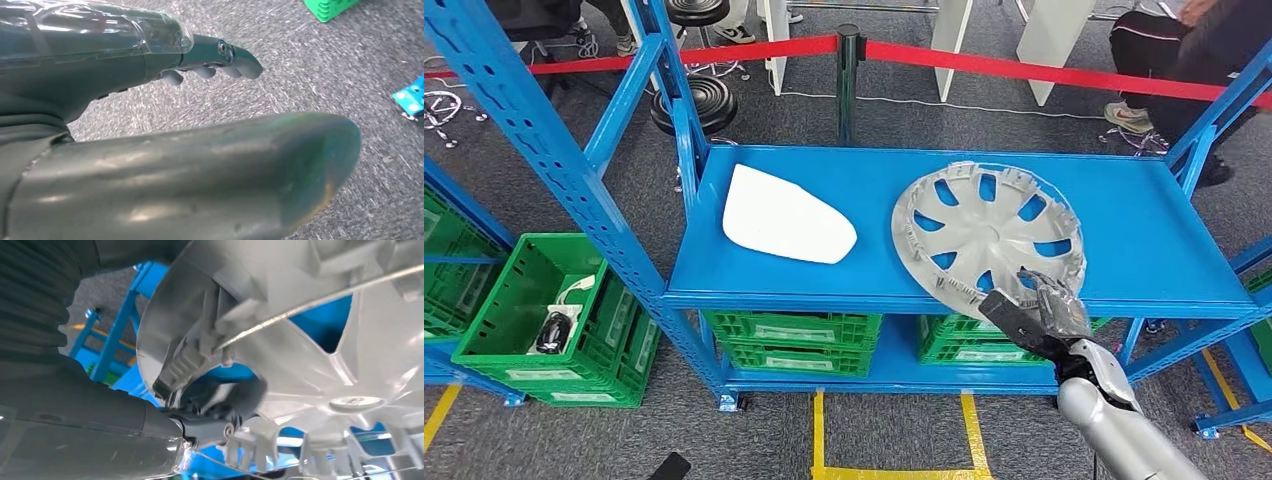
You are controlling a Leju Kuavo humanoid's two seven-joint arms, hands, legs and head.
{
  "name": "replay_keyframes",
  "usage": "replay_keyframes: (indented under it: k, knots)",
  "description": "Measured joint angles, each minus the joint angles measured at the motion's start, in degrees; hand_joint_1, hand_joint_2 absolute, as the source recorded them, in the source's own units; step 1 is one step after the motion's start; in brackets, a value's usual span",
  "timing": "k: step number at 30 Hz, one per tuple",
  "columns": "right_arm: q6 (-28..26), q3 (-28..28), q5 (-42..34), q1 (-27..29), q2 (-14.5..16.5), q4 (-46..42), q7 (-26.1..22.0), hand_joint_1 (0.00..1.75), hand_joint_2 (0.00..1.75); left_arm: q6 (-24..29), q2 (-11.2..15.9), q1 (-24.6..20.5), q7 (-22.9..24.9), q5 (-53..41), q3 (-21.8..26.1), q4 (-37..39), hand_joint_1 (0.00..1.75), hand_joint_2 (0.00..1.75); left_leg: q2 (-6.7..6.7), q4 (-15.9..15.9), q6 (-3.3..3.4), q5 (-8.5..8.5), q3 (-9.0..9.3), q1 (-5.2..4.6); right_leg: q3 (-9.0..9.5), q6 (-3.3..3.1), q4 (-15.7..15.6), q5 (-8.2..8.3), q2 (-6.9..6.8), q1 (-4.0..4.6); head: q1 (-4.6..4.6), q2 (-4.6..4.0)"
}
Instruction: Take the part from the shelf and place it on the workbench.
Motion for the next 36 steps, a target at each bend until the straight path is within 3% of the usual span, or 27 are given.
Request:
replay_keyframes:
  k: [12,17,21,26,32,36]
  knots:
    - [-3.6,-6.6,-6.0,6.7,-2.5,-6.2,-2.5,1.75,1.75,0.4,-0.3,0.2,-0.1,0.4,1.6,0.1,0.0,0.0,0.12,0.0,0.1,-0.03,0.03,-0.02,0.13,0.14,-0.2,0.11,0.04,-0.01,0.09,0.0]
    - [-9.8,-10.8,-12.9,12.2,-2.5,-11.8,-7.5,1.75,1.75,1.1,-0.7,0.2,-0.5,1.1,2.2,0.2,0.0,0.0,0.14,0.0,0.17,-0.08,-0.01,-0.05,0.14,0.19,-0.2,0.13,0.01,-0.01,0.12,0.0]
    - [-14.2,-17.4,-20.5,19.0,-3.4,-24.0,-7.6,1.75,1.75,1.6,-1.2,0.4,-1.8,2.2,3.4,0.2,0.0,0.0,0.25,0.0,0.26,-0.14,-0.07,-0.14,0.08,0.24,-0.2,0.09,0.0,-0.02,0.13,0.0]
    - [-15.0,-28.1,-27.8,25.5,-6.1,-43.4,-3.9,1.75,1.75,2.1,-1.9,0.7,-4.8,5.0,5.4,0.2,0.0,0.0,0.39,0.0,0.3,-0.17,-0.25,-0.19,-0.18,0.29,-0.2,0.07,0.08,-0.07,0.19,0.0]
    - [-12.4,-39.0,-40.4,29.8,-7.4,-63.6,-6.8,1.75,1.75,1.2,-4.0,0.2,-13.0,9.7,8.6,0.2,0.0,0.0,0.38,0.0,0.29,-0.17,-0.49,-0.22,-0.53,0.31,-0.1,0.06,0.18,-0.14,0.21,0.0]
    - [-12.2,-43.3,-41.2,30.5,-7.4,-73.9,-7.4,1.75,1.75,1.2,-5.3,-0.4,-13.6,10.0,10.1,0.3,0.0,0.0,0.31,0.0,0.29,-0.17,-0.57,-0.2,-0.63,0.32,-0.1,0.03,0.21,-0.16,0.2,0.0]
